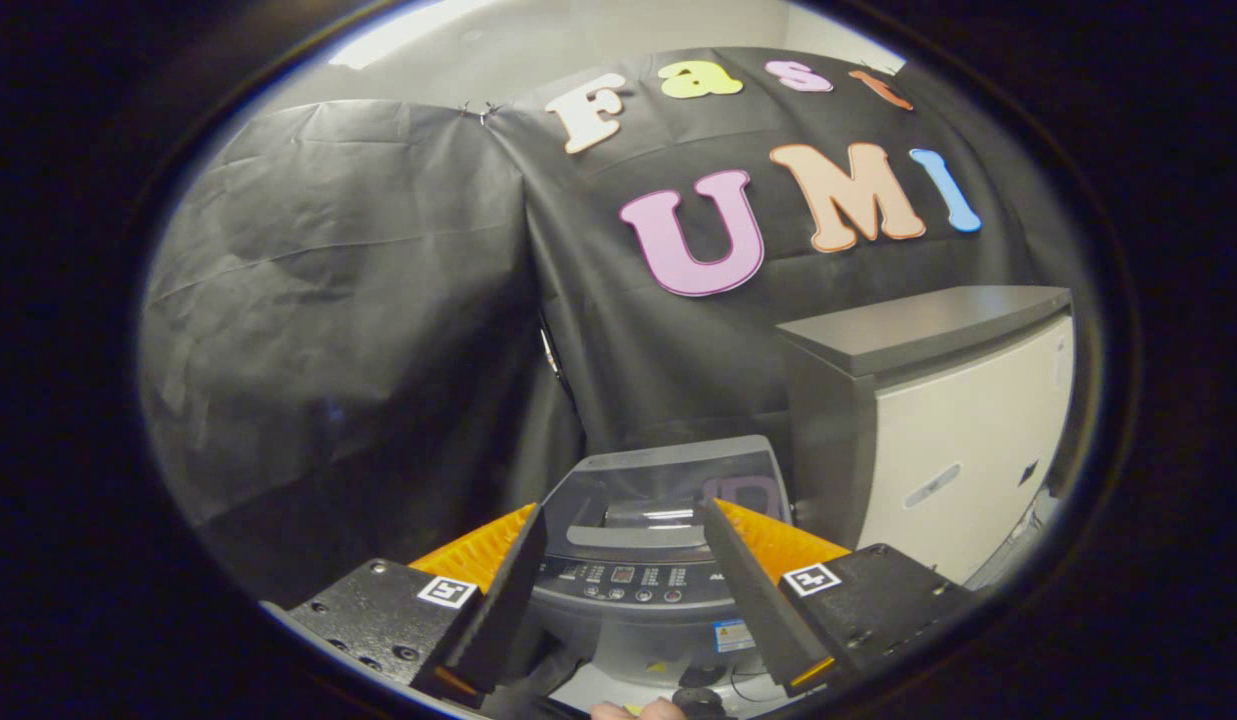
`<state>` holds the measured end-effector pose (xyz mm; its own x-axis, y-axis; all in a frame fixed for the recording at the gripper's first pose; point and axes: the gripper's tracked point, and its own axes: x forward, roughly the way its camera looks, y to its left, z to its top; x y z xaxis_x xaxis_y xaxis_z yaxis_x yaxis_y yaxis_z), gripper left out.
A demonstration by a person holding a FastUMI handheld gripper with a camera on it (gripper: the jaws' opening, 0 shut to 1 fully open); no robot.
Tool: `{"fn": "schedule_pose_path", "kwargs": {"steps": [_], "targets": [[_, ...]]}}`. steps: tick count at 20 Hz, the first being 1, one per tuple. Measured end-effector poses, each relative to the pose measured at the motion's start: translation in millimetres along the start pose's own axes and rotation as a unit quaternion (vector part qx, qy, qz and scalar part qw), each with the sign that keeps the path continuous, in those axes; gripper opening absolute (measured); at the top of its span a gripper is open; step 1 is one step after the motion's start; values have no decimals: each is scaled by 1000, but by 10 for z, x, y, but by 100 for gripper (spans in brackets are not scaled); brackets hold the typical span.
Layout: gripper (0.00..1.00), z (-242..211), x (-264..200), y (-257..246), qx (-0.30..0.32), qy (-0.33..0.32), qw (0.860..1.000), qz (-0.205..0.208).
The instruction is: Put the clothes into the washing machine and then close the washing machine lid.
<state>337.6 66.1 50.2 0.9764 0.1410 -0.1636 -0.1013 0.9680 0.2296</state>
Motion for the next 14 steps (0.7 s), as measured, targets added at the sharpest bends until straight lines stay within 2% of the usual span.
{"fn": "schedule_pose_path", "kwargs": {"steps": [7,14], "targets": [[95,-103,-588,29,-33,-19,999,-4],[96,-156,-922,50,-57,-30,998,-7]]}}
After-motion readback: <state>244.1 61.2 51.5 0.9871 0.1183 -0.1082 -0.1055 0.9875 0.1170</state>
